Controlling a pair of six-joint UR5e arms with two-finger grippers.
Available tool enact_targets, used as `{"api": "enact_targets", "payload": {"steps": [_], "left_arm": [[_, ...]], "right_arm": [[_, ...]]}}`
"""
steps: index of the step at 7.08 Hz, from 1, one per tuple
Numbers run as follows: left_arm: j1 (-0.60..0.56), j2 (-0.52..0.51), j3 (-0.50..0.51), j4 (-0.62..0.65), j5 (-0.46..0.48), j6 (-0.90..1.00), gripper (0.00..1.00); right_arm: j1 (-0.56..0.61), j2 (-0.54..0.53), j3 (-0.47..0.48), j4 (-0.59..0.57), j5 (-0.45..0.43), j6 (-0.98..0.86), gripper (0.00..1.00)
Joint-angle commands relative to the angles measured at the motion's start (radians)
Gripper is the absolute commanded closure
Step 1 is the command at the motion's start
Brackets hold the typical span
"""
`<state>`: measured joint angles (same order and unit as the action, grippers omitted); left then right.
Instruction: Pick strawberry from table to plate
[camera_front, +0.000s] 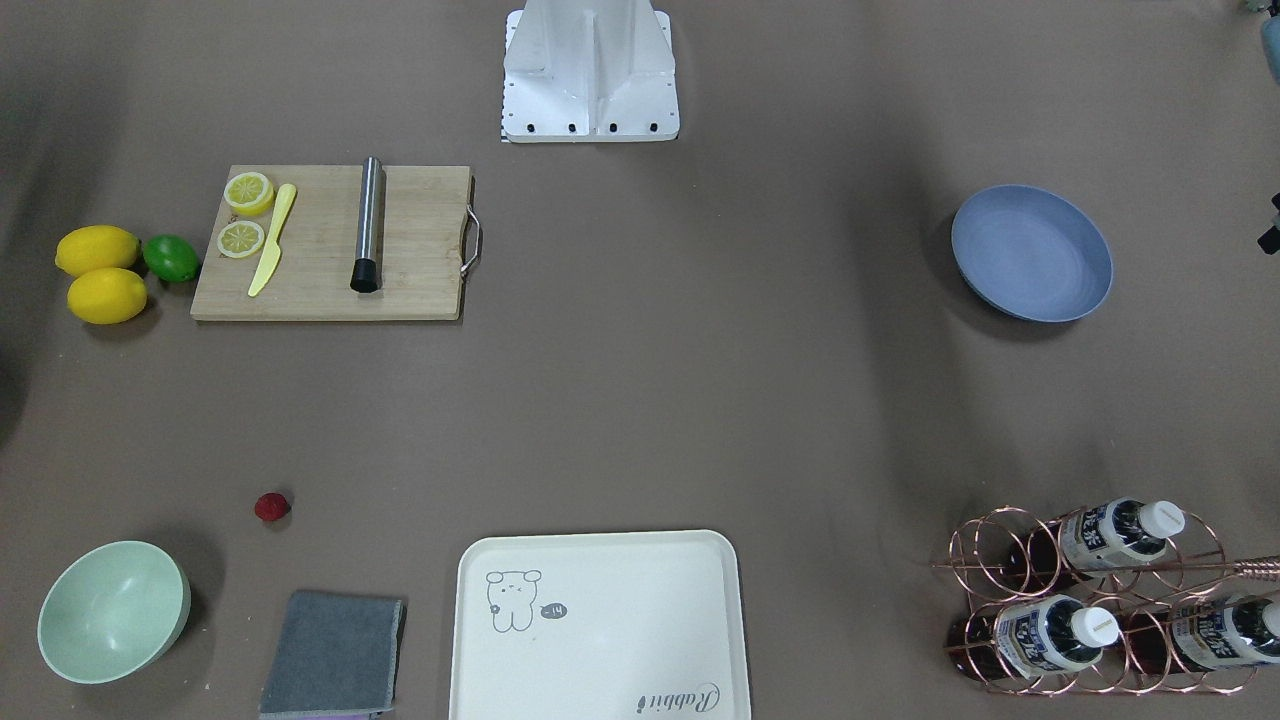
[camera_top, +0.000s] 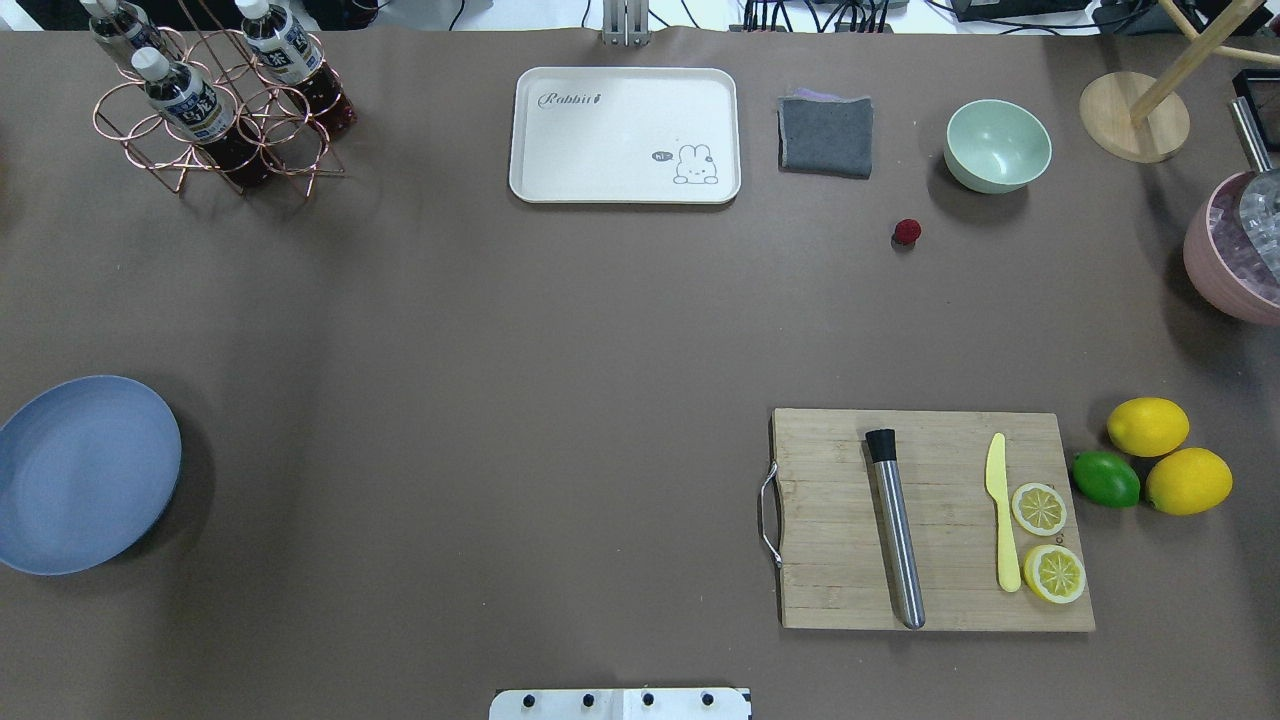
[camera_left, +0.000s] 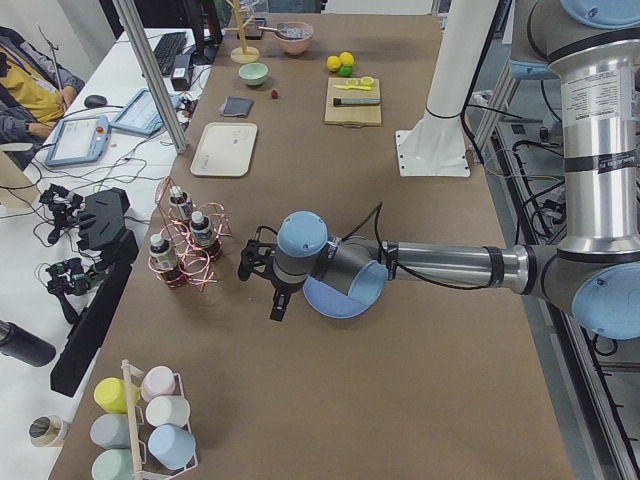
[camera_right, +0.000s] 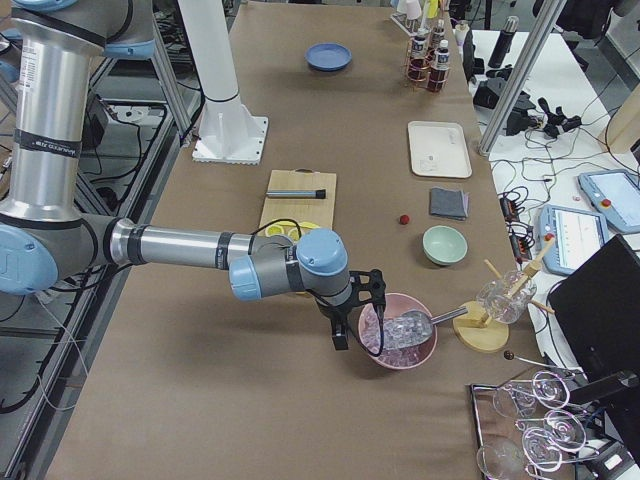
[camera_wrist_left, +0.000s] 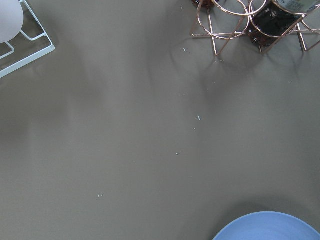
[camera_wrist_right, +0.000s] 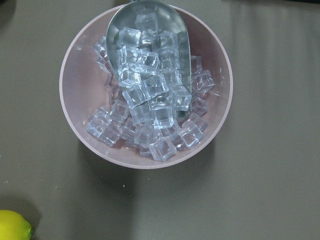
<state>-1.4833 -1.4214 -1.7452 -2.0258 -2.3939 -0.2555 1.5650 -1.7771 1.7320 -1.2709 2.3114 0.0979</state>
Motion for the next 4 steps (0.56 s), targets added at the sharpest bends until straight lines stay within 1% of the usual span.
{"api": "enact_targets", "payload": {"steps": [1, 3, 4], "left_arm": [[-0.002, -0.002, 0.016, -0.086, 0.038, -0.007, 0.03], [0.004, -0.008, 0.024, -0.086, 0.036, -0.008, 0.03], [0.006, -0.005, 0.036, -0.086, 0.033, -0.048, 0.03]], "right_arm": [[0.003, -0.005, -0.008, -0.001, 0.000, 0.000, 0.00], [0.003, 0.001, -0.009, -0.001, -0.004, 0.000, 0.00], [0.003, 0.005, -0.012, -0.001, -0.004, 0.002, 0.00]]}}
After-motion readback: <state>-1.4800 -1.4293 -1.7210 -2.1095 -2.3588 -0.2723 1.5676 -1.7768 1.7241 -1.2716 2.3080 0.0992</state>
